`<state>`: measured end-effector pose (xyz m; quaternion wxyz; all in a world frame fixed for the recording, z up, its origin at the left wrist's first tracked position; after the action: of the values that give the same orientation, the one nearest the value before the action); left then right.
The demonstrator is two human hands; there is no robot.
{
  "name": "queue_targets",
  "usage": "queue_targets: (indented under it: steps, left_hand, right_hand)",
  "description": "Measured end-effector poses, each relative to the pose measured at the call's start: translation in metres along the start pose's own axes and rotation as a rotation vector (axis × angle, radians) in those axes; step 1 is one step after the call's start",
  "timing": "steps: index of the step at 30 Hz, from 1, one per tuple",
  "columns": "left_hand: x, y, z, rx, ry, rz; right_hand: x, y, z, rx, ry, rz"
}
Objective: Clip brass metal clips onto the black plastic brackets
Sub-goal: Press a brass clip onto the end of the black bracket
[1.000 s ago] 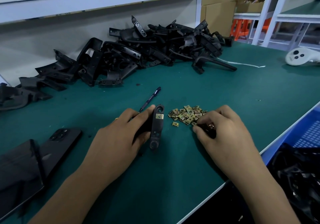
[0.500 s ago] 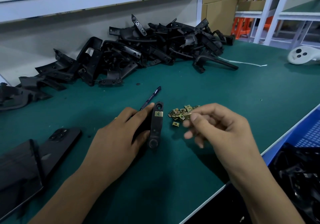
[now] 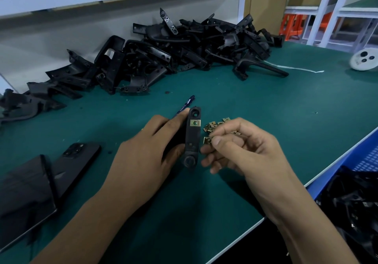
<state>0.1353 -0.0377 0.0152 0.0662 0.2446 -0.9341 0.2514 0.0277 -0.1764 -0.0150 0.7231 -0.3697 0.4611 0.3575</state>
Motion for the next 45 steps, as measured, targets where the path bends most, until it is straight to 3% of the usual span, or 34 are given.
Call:
queue_targets:
  steps: [24, 30, 37, 45]
  left_hand:
    - [0.001, -0.001, -0.003, 0.007, -0.087, 0.027]
    - [0.01, 0.002, -0.003, -0.016, 0.021, 0.109]
    - [0.008, -0.002, -0.009, 0.05, -0.105, 0.071]
    - [0.016, 0.001, -0.005, 0.091, -0.192, 0.084]
  right_hand:
    - [0.001, 0.001, 0.008, -0.075, 0.078, -0.009]
    - [0.002, 0.004, 0.014, -0.16, 0.01, 0.054]
    - [0.006, 0.003, 0.008, -0.065, 0.013, 0.06]
    - [0.012, 0.004, 0.012, -0.101, 0.007, 0.117]
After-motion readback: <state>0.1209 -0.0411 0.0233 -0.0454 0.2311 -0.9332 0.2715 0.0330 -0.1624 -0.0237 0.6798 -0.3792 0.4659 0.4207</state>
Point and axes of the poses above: each hand's wrist, its own y-axis away from the middle knuckle, its own z-axis out of the palm, x = y × z, the point moved 8 cm from there along -y, towards the middle knuckle, and after that the axes turned 1 degree about y, right-handed, at the moved point
